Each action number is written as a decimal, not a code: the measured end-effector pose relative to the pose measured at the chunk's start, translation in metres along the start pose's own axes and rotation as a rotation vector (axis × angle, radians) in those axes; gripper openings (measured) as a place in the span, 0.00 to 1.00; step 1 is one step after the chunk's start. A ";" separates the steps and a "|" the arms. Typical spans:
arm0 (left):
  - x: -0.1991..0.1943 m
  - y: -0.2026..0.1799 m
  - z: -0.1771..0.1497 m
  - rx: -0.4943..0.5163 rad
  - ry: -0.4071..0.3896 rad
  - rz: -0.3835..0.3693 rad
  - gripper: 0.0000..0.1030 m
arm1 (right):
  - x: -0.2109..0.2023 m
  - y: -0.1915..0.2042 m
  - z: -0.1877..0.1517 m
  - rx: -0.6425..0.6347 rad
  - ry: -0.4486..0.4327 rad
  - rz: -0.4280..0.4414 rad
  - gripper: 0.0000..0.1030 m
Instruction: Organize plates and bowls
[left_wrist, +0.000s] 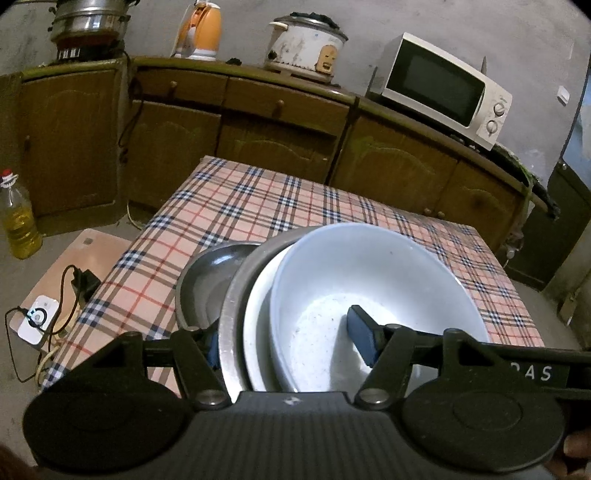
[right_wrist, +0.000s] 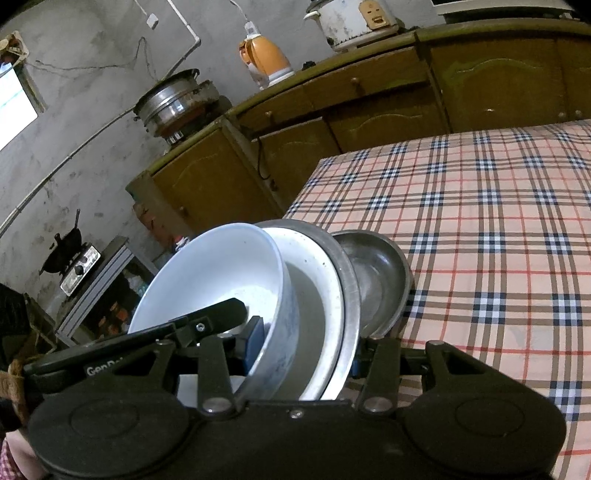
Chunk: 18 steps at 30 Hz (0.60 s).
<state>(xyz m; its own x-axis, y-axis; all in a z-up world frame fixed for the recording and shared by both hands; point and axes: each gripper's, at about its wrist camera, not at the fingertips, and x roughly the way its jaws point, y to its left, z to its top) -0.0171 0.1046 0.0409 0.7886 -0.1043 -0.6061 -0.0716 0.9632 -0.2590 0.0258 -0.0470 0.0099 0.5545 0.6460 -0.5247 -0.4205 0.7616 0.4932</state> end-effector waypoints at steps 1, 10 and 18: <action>0.001 0.001 -0.001 -0.002 0.003 0.001 0.64 | 0.001 0.000 -0.001 0.000 0.004 0.000 0.52; 0.011 0.010 -0.008 -0.024 0.040 0.004 0.64 | 0.013 -0.003 -0.008 0.006 0.043 -0.006 0.52; 0.021 0.014 -0.005 -0.031 0.048 0.001 0.64 | 0.022 -0.006 -0.005 0.008 0.054 -0.013 0.52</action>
<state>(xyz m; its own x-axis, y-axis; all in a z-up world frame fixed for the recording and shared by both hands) -0.0046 0.1147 0.0212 0.7583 -0.1162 -0.6414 -0.0916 0.9552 -0.2814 0.0373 -0.0367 -0.0080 0.5200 0.6381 -0.5679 -0.4078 0.7696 0.4913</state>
